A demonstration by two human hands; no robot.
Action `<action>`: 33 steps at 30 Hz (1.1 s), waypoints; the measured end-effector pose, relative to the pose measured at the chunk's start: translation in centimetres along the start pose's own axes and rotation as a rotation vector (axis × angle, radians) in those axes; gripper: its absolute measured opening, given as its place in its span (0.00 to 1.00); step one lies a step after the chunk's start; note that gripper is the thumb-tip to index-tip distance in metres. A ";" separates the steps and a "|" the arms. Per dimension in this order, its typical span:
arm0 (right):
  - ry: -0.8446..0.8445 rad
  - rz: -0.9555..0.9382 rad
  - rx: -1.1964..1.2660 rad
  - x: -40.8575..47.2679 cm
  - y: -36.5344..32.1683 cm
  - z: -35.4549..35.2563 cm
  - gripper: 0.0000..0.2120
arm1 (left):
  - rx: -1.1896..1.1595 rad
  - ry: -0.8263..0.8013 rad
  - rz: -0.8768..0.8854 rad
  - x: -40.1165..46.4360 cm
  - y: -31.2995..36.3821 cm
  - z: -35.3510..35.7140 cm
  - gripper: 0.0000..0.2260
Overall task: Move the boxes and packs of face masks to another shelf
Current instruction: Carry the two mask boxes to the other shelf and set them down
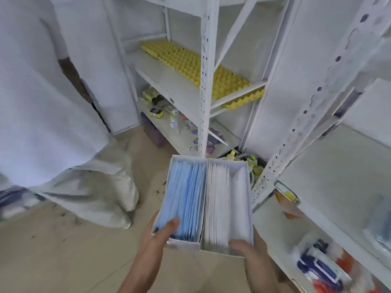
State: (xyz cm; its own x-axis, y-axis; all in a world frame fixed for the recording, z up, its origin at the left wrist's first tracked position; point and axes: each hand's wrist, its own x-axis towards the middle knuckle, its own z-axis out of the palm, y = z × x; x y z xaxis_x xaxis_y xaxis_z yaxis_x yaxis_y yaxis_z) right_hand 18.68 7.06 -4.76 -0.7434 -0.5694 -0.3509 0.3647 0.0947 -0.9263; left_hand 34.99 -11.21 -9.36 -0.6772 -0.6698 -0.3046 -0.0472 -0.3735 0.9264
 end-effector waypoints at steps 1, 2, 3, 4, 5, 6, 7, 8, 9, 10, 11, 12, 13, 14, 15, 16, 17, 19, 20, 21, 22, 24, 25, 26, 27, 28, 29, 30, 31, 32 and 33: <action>-0.042 0.058 -0.054 -0.5 0.3 1.9 0.38 | -0.013 0.059 0.019 -0.4 1.0 -2.0 0.26; -0.121 0.036 -0.128 -0.5 -0.4 4.7 0.37 | -0.014 0.108 0.033 -0.9 2.0 -4.0 0.26; -0.152 0.002 -0.151 0.1 -0.8 7.9 0.36 | -0.015 0.167 0.045 -1.4 2.9 -6.0 0.27; -0.181 -0.008 -0.136 0.3 -1.0 10.6 0.33 | -0.021 0.226 0.057 -1.9 3.7 -7.8 0.29; -0.216 -0.017 -0.154 0.2 -1.1 12.8 0.27 | -0.034 0.296 0.069 -2.5 4.6 -9.6 0.31; -0.232 -0.031 -0.176 0.5 -1.0 14.8 0.20 | -0.032 0.353 0.084 -3.0 5.3 -11.5 0.32; -0.270 -0.052 -0.195 0.7 -1.1 17.3 0.14 | -0.038 0.406 0.087 -3.4 6.0 -13.3 0.33; -0.326 -0.052 -0.221 0.9 -1.2 19.6 0.12 | -0.038 0.446 0.089 -4.0 6.6 -14.9 0.34; -0.379 -0.023 -0.219 0.9 -1.2 21.7 0.12 | -0.041 0.479 0.100 -4.6 7.2 -16.4 0.34; -0.436 0.008 -0.209 1.3 -0.9 23.7 0.16 | -0.049 0.520 0.103 -5.3 7.8 -17.9 0.34; -0.480 0.040 -0.206 1.6 -0.6 25.6 0.19 | -0.066 0.565 0.110 -5.8 8.3 -19.3 0.33; -0.537 0.051 -0.212 2.0 -0.2 27.4 0.20 | -0.082 0.611 0.119 -6.5 8.7 -20.7 0.33; -0.585 0.050 -0.224 2.0 -0.2 29.2 0.18 | -0.095 0.655 0.125 -7.1 9.1 -21.9 0.33; -0.635 0.048 -0.246 2.3 -0.1 31.0 0.19 | -0.099 0.685 0.135 -7.5 9.5 -23.0 0.32; -0.674 0.054 -0.272 2.2 -0.3 32.7 0.20 | -0.112 0.710 0.141 -7.9 9.9 -24.0 0.32; -0.706 0.057 -0.288 2.3 -0.4 34.3 0.20 | -0.128 0.744 0.146 -8.1 10.2 -25.0 0.31; -0.725 0.056 -0.301 2.6 -0.4 35.7 0.21 | -0.141 0.789 0.148 -8.2 10.5 -26.0 0.30; -0.783 0.053 -0.321 3.5 -0.1 38.6 0.21 | -0.148 0.853 0.158 -8.2 11.1 -27.9 0.28; -0.823 0.052 -0.335 3.9 -0.1 40.1 0.22 | -0.143 0.872 0.170 -8.1 11.4 -28.7 0.26; -0.861 0.055 -0.343 4.3 -0.1 41.4 0.22 | -0.135 0.900 0.181 -7.9 11.8 -29.5 0.26; -0.890 0.067 -0.344 5.1 0.1 42.8 0.24 | -0.124 0.936 0.189 -7.6 12.1 -30.3 0.26; -0.923 0.083 -0.351 6.3 0.0 45.5 0.27 | -0.121 1.004 0.191 -6.8 13.0 -31.9 0.26; -0.943 0.089 -0.360 6.8 -0.2 47.0 0.31 | -0.126 1.023 0.193 -6.4 13.6 -32.6 0.26; -0.971 0.101 -0.368 7.3 -0.5 48.5 0.35 | -0.133 1.037 0.199 -6.1 14.2 -33.4 0.26; -0.996 0.102 -0.377 7.8 -0.6 50.1 0.37 | -0.141 1.055 0.206 -5.9 14.8 -34.2 0.27; -1.020 0.088 -0.389 8.1 -0.8 51.7 0.35 | -0.153 1.082 0.211 -5.7 15.5 -35.0 0.28; -1.047 0.066 -0.398 8.3 -0.9 53.2 0.30 | -0.166 1.120 0.214 -5.6 15.9 -35.9 0.28; -1.071 0.052 -0.406 8.4 -1.0 54.8 0.25 | -0.176 1.160 0.216 -5.5 16.3 -36.8 0.29; -1.092 0.040 -0.412 8.5 -1.0 56.0 0.22 | -0.184 1.194 0.213 -5.5 16.6 -37.6 0.29; -1.105 0.038 -0.419 8.6 -0.8 57.5 0.21 | -0.194 1.228 0.209 -5.5 16.8 -38.5 0.29; -1.112 0.045 -0.420 8.7 -0.6 58.9 0.21 | -0.210 1.259 0.206 -5.5 17.1 -39.4 0.29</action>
State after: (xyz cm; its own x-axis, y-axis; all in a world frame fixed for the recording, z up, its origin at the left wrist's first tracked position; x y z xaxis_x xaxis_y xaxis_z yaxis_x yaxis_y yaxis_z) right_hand 45.01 -46.00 0.86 0.2356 -0.9351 -0.2648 0.0115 0.2752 -0.9613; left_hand 66.84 -39.26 -0.58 0.5007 -0.8240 -0.2651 0.1684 -0.2077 0.9636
